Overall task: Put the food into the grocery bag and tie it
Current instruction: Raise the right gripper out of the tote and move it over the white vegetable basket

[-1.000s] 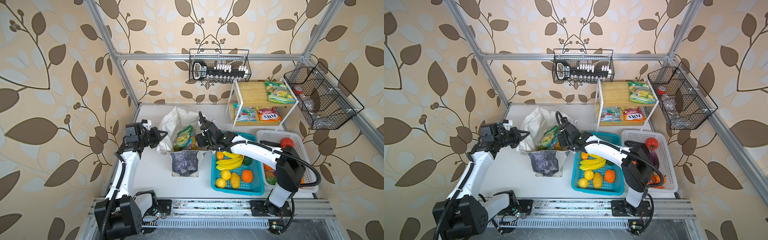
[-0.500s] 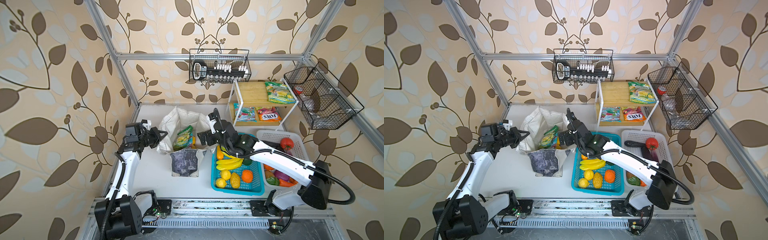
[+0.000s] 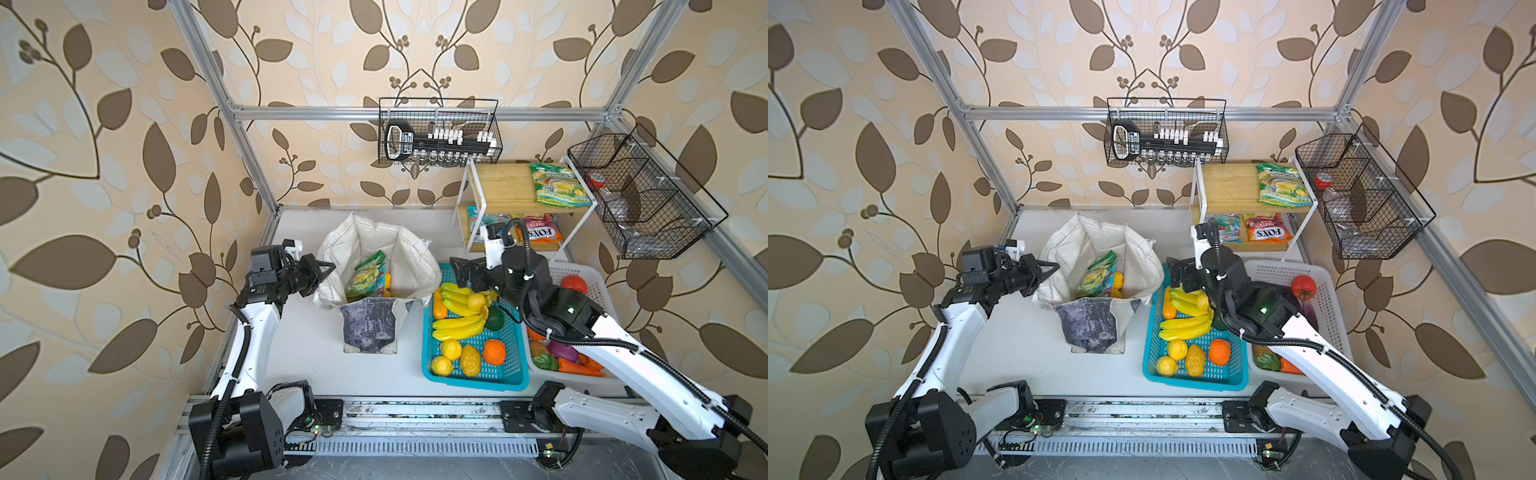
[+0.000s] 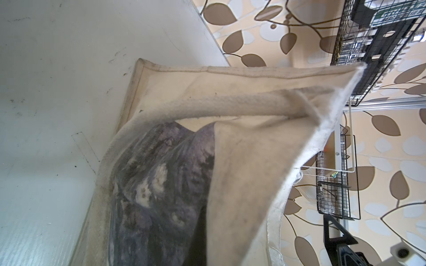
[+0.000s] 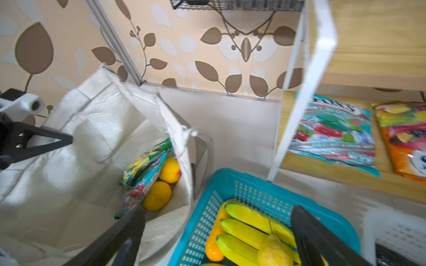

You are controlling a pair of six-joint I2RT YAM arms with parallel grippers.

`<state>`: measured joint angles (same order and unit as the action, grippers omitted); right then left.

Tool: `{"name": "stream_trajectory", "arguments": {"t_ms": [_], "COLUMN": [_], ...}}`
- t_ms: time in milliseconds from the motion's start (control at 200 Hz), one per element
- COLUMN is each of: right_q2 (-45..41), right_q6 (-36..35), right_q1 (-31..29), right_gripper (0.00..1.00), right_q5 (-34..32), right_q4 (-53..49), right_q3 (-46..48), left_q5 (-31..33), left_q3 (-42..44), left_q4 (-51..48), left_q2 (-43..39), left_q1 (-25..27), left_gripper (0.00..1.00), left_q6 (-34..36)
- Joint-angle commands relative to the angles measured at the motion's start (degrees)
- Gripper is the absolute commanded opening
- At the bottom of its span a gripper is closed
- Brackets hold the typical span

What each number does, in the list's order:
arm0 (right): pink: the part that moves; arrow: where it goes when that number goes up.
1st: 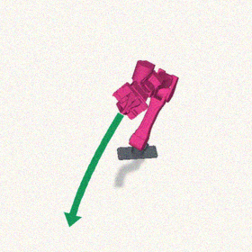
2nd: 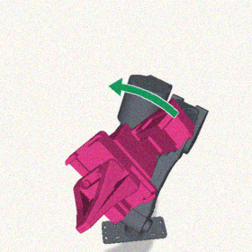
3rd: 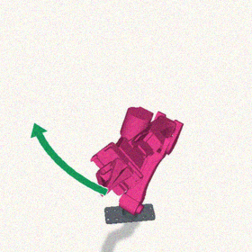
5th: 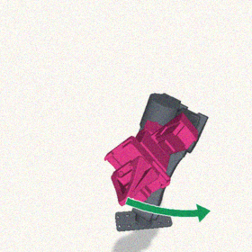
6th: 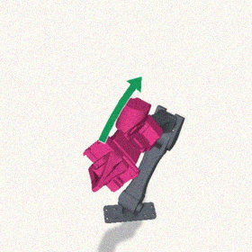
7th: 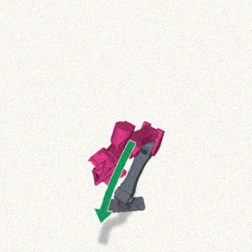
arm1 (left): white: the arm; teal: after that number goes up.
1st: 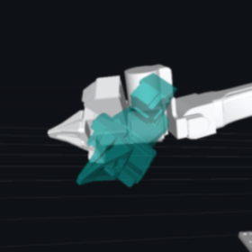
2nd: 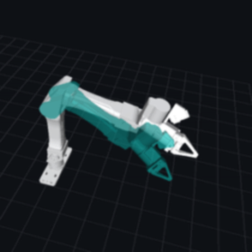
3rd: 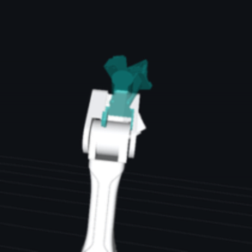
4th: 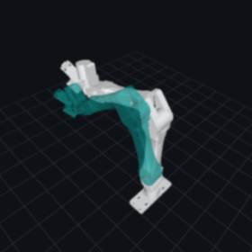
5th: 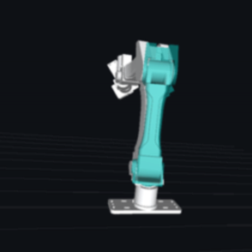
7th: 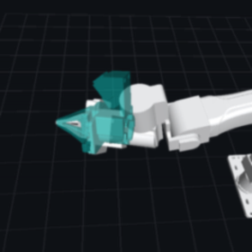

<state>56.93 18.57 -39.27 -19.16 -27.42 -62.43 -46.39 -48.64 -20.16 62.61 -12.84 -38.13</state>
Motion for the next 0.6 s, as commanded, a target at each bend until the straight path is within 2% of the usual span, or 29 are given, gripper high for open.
{"name": "stream_trajectory", "arguments": {"t_ms": [0,140,250,420,530,595], "right_q2": [-5.5,-12.84,-15.26,-14.03,-14.82,-14.28], "right_q6": [1.65,4.14,3.61,3.05,3.38,3.71], "right_q1": [4.71,12.56,19.68,30.39,34.03,35.11], "right_gripper": [0.99,1.0,1.0,0.97,0.98,0.99], "right_q5": [5.31,7.81,8.58,17.44,17.35,14.89], "right_q4": [-7.31,-10.34,-12.18,-14.09,-14.97,-15.12], "right_q3": [3.63,6.97,8.68,9.58,10.49,10.73], "left_q5": [-1.16,-1.77,-2.47,-0.62,-3.13,-3.56], "left_q3": [0.21,0.26,-0.03,0.03,0.23,0.42], "left_q4": [0.6,1.02,0.83,0.23,1.71,2.28], "left_q2": [-0.64,-0.56,-0.5,-2.16,-1.06,-0.82], "left_q1": [-0.26,-0.28,-0.31,-0.28,-0.29,-0.3], "left_gripper": [0.0,0.0,0.0,0.0,0.0,0.0], "left_q6": [0.19,-0.09,-0.02,0.6,-0.53,-1.06]}}
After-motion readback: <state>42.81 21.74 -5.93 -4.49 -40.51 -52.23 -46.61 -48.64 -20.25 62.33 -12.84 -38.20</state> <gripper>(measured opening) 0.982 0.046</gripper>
